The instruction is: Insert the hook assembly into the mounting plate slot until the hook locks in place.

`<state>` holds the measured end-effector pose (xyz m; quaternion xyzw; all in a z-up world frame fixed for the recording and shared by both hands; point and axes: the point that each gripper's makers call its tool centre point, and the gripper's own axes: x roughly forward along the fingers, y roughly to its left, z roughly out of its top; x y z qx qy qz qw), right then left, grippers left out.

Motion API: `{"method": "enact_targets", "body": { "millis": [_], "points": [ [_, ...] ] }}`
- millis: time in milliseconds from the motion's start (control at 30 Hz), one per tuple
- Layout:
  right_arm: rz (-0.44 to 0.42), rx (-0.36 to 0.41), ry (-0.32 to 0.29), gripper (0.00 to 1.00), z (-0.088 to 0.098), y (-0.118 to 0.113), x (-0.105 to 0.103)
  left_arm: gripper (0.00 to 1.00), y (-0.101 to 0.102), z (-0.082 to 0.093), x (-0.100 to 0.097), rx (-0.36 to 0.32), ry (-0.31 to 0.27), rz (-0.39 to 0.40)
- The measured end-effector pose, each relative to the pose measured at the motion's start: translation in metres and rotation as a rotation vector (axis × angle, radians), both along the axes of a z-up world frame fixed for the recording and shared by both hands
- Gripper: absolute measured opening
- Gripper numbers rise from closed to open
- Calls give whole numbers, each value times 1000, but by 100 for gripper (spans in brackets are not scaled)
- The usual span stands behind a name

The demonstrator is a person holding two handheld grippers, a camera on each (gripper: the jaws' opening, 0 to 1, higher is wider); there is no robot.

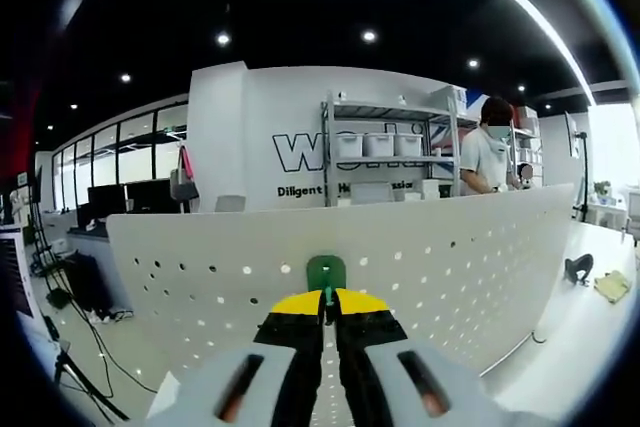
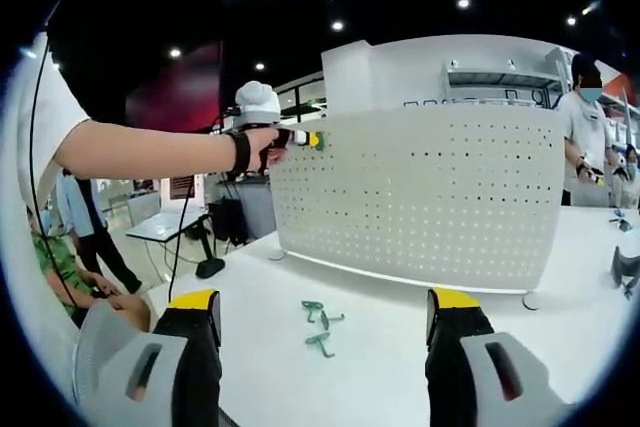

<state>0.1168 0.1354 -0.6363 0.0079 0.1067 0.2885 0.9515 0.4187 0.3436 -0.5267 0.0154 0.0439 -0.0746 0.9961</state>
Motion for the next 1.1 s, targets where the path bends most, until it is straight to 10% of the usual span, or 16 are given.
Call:
{"method": "enact_targets", "body": {
  "millis": [1100],
  "points": [
    [4, 3, 10, 85, -3, 1, -2, 4, -3, 6, 3, 55, 8, -25]
  ]
}}
